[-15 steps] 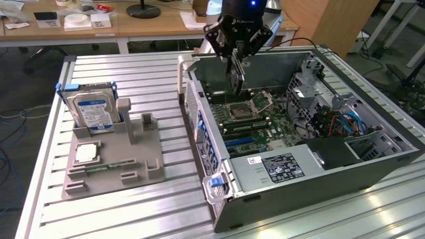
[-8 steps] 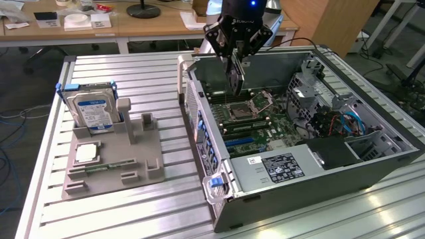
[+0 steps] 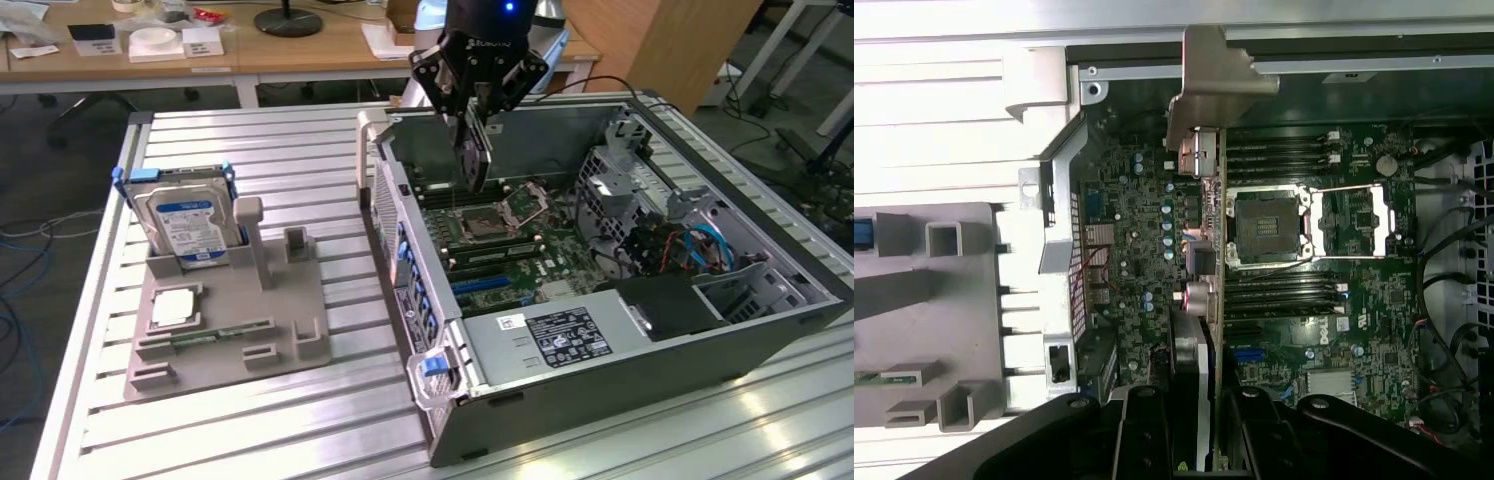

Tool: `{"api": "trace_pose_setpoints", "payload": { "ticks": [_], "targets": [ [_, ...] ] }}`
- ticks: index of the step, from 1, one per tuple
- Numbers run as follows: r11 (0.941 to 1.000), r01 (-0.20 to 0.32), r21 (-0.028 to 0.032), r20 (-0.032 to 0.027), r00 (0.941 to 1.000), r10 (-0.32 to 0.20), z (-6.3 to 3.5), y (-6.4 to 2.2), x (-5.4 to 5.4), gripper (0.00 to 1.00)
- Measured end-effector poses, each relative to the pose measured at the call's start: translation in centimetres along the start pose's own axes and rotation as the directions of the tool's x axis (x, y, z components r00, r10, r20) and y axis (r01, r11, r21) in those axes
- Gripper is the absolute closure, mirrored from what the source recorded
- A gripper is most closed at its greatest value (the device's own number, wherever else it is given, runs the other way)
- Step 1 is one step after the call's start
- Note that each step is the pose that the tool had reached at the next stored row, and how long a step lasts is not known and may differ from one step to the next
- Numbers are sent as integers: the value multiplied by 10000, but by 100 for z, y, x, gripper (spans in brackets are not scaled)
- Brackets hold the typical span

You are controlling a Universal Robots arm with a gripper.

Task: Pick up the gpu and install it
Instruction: 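Pick up the gpu and move the gpu toward the slot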

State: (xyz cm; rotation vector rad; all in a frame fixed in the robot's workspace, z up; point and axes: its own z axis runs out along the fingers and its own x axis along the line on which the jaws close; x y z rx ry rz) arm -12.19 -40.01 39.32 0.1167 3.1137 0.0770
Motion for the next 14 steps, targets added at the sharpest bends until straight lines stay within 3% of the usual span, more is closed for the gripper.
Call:
{"api": "trace_pose_setpoints", "payload": {
  "ticks": [10, 14],
  "targets": [
    [10000, 0, -2, 2, 10000, 0, 1, 1, -7, 72],
    [10000, -1, 1, -7, 10000, 1, 8, 12, -161, 72]
  ]
}}
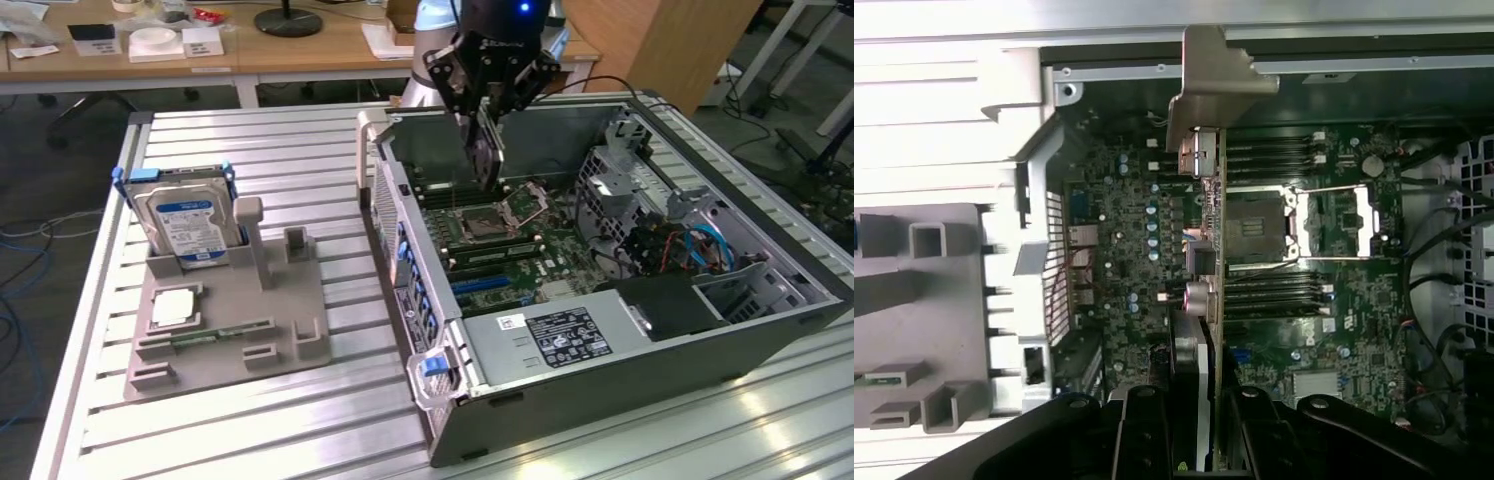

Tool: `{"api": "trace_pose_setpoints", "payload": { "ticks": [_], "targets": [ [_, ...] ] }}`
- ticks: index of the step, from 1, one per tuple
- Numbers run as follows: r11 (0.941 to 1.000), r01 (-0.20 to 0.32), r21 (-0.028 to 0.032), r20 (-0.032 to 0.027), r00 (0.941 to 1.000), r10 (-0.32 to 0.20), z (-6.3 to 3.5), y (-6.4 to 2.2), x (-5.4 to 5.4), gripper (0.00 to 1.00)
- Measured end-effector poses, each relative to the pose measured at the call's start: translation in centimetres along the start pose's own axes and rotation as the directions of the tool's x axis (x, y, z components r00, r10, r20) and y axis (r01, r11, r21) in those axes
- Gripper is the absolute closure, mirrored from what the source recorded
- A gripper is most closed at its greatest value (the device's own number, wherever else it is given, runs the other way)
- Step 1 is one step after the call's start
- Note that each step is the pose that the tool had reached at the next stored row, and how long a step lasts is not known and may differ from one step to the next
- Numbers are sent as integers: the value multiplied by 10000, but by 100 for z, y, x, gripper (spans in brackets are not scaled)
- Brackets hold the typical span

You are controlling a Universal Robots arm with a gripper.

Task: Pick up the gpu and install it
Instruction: 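Pick up the gpu and move the gpu toward the slot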

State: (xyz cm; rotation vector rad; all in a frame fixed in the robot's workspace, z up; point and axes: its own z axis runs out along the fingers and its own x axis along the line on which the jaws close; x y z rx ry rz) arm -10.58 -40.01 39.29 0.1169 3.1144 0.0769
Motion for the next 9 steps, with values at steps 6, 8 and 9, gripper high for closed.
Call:
{"api": "trace_pose_setpoints", "payload": {
  "ticks": [6, 8, 9],
  "targets": [
    [10000, -1, -1, -7, 10000, 1, 20, 20, -271, 72],
    [10000, 1, 26, -4, 10000, -1, 30, 25, -353, 72],
    [10000, 2, 63, -1, 10000, -2, 33, 26, -372, 72]
  ]
}}
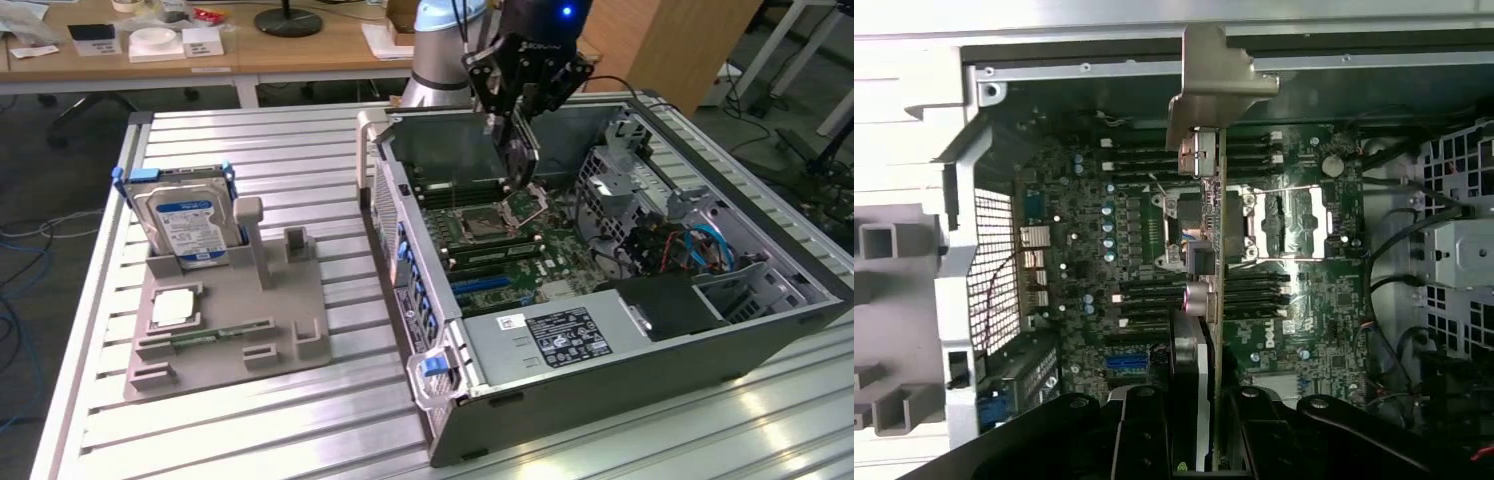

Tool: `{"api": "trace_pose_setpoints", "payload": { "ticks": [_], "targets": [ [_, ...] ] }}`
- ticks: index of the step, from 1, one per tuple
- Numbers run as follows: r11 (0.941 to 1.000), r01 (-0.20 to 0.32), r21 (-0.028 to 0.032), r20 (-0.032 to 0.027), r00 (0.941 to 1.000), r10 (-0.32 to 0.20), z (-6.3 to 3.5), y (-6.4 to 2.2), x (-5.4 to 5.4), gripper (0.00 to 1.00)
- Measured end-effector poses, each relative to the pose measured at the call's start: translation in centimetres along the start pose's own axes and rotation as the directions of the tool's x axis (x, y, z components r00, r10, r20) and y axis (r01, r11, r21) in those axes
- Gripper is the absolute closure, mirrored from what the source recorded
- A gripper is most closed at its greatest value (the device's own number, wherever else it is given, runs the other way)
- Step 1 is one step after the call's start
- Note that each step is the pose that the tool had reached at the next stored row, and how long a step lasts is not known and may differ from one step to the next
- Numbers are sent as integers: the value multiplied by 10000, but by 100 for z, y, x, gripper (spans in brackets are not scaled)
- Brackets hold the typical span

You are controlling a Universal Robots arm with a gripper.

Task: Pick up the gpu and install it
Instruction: 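Pick up the gpu and move the gpu toward the slot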

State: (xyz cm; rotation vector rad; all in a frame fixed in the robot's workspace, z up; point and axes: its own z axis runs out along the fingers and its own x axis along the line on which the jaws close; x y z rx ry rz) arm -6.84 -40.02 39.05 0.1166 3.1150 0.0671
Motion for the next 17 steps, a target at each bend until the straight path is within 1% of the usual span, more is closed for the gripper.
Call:
{"api": "trace_pose_setpoints", "payload": {
  "ticks": [5, 6, 7, 9, 10, 14, 15, 17],
  "targets": [
    [9998, 3, 188, 13, 10000, -3, 10, -11, -44, 72],
    [9998, 3, 212, 15, 10000, -4, 13, -13, -57, 72],
    [9997, 4, 226, 16, 10000, -4, 17, -14, -86, 72],
    [9997, 2, 230, 16, 10000, -3, 29, -12, -169, 72],
    [9997, 5, 230, 16, 10000, -5, 39, -7, -251, 72],
    [9997, 3, 230, 17, 10000, -3, 59, 4, -432, 72],
    [9997, 4, 229, 16, 10000, -5, 60, 6, -454, 72],
    [9997, 4, 229, 16, 10000, -5, 60, 6, -455, 72]
  ]
}}
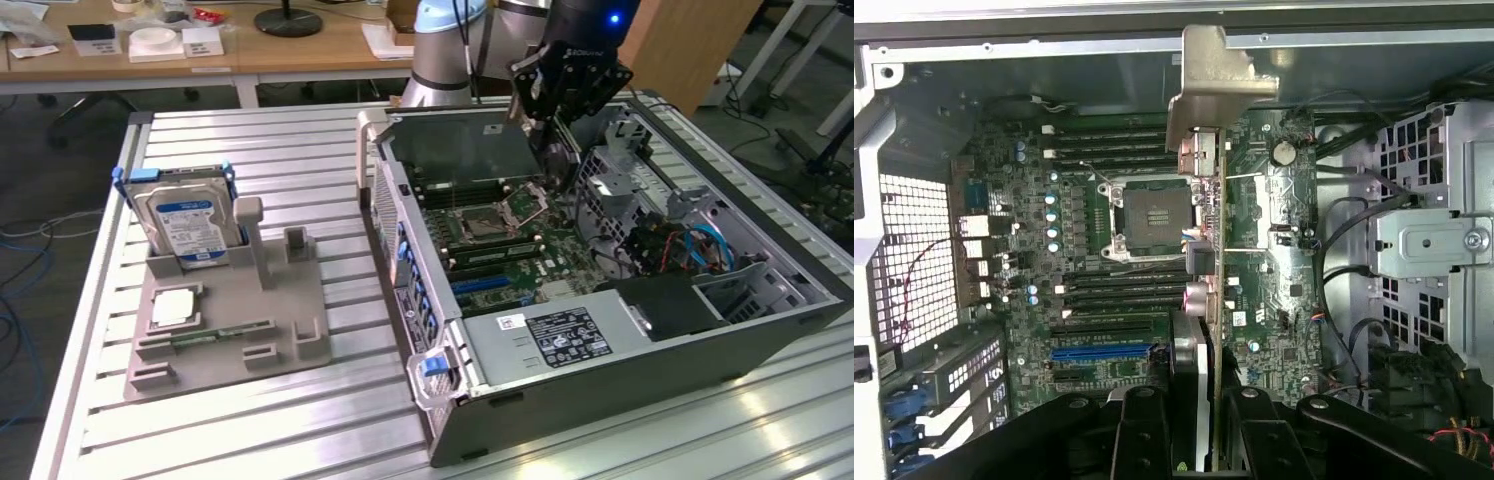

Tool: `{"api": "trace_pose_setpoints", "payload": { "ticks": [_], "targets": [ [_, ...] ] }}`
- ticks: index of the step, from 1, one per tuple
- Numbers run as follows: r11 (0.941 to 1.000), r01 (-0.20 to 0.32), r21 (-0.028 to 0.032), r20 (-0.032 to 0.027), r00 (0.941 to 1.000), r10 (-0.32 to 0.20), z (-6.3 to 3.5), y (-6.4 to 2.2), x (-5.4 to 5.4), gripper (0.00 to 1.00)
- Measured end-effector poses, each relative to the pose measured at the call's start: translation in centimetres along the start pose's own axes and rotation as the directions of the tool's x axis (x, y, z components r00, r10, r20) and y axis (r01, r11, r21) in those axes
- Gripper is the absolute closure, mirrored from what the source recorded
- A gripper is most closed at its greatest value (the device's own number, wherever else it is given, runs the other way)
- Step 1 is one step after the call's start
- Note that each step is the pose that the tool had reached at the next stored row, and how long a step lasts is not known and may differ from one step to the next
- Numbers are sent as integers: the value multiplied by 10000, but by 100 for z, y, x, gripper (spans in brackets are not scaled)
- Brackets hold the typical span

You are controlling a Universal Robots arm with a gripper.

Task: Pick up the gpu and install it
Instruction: 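Pick up the gpu and move the gpu toward the slot, then insert the gpu into the slot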

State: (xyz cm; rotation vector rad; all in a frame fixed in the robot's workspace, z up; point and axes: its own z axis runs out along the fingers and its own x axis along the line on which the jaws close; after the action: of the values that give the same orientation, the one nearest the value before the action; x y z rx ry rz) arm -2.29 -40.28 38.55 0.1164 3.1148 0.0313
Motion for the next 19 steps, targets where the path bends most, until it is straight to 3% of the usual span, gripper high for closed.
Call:
{"api": "trace_pose_setpoints", "payload": {
  "ticks": [13, 19],
  "targets": [
    [10000, 29, 1, 0, 10000, -29, 0, 0, 0, 72],
    [9962, 875, -21, -18, 9962, -875, 0, 0, 0, 72]
  ]
}}
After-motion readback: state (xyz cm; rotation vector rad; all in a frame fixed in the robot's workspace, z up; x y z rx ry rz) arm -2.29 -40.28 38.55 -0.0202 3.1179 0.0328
